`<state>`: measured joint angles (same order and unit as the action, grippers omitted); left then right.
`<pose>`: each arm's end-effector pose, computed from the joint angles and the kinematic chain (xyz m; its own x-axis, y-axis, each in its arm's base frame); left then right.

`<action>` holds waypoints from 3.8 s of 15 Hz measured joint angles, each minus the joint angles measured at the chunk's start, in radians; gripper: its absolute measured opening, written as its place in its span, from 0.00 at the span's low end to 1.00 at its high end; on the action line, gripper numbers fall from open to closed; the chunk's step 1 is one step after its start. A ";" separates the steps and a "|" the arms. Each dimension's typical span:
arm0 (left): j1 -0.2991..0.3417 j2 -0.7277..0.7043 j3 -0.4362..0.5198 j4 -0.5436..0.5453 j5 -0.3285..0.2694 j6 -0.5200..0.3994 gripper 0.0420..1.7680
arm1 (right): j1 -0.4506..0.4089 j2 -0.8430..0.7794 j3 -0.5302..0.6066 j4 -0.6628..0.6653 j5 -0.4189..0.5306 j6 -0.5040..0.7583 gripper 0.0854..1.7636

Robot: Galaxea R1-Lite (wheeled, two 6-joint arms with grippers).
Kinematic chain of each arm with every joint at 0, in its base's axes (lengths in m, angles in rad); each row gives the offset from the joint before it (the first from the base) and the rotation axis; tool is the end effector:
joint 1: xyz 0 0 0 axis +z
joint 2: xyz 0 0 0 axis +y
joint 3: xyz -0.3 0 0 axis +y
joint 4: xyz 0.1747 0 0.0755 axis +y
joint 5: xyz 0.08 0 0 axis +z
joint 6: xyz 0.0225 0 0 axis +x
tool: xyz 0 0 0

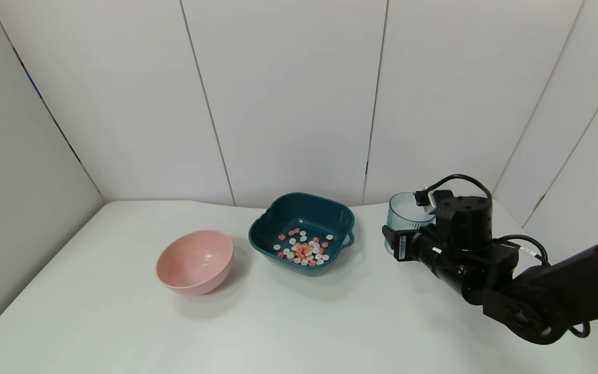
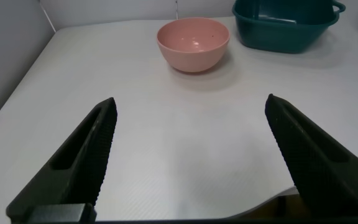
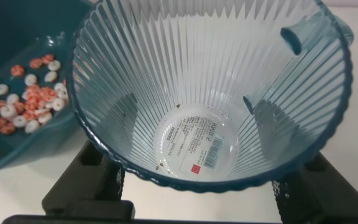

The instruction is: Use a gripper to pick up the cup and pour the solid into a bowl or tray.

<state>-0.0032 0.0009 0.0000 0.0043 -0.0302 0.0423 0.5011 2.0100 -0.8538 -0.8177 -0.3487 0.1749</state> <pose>-0.0227 -0.0006 0.0751 0.9994 -0.0334 -0.0052 0.0336 0.9985 0.0421 0.3216 0.1674 0.1085 0.9416 0.1262 -0.3121 -0.1156 0.9919 0.0524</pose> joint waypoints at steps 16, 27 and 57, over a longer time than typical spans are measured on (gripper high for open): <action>0.000 0.000 0.000 0.000 0.000 0.000 0.97 | -0.015 0.146 0.049 -0.131 -0.001 0.011 0.74; 0.000 0.000 0.000 0.000 0.000 0.000 0.97 | -0.021 0.160 0.049 -0.148 -0.001 0.009 0.83; 0.000 0.000 0.000 0.000 0.000 0.000 0.97 | -0.033 -0.183 0.077 0.408 0.191 -0.002 0.96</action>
<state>-0.0032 0.0009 0.0000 0.0047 -0.0306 0.0423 0.4679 1.8274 -0.7768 -0.4098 -0.1572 0.1726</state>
